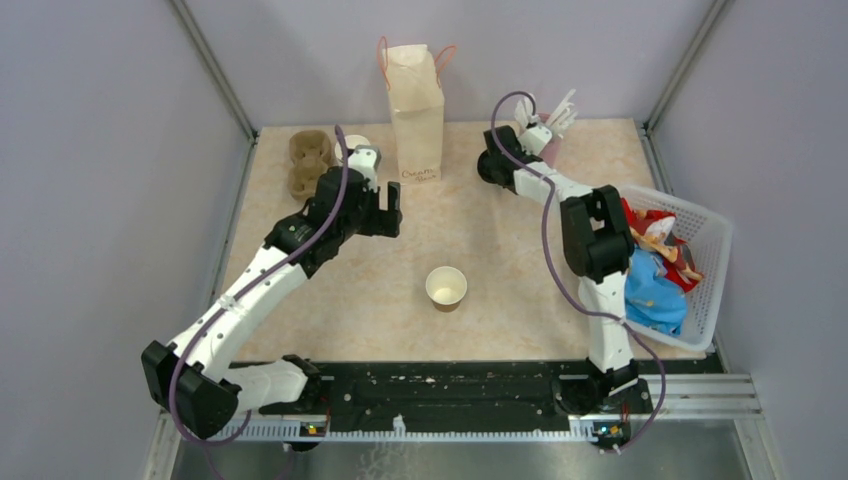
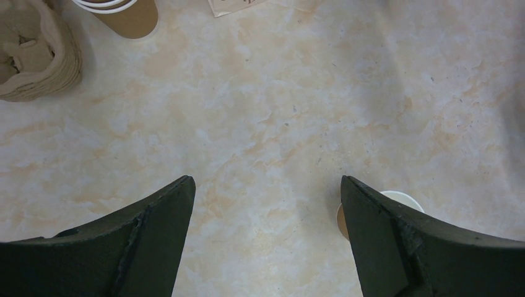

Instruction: Pack the takeout coffee

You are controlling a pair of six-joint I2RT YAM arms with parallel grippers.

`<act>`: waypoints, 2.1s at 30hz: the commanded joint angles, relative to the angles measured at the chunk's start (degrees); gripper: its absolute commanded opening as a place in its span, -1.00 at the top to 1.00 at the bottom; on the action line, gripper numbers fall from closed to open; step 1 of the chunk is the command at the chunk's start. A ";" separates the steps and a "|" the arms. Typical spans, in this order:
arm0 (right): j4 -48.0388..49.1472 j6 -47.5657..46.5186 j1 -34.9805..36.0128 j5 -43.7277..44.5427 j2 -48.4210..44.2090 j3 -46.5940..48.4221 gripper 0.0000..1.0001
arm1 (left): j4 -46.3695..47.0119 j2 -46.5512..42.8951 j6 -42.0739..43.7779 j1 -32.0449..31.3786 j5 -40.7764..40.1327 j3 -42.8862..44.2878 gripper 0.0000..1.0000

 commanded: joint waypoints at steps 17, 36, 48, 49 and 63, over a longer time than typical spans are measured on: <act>-4.98 2.75 0.37 -1.75 -3.06 3.62 1.00 | -1.48 -1.97 0.77 0.79 0.46 2.14 -0.88; 0.48 -9.77 0.91 -13.86 -13.99 -6.83 1.00 | -11.46 -1.70 -7.28 1.53 8.04 8.61 -0.96; -9.23 -25.66 9.94 -31.04 -34.12 -20.14 1.00 | -16.67 13.35 -16.88 4.66 29.15 16.83 -0.65; -11.11 -26.48 11.41 -30.07 -35.00 -19.90 1.00 | -17.25 14.45 -17.29 4.68 28.90 17.66 -0.60; -19.71 -27.66 24.06 -22.96 -39.74 -14.92 1.00 | -19.77 18.14 -16.57 4.30 20.77 19.51 0.01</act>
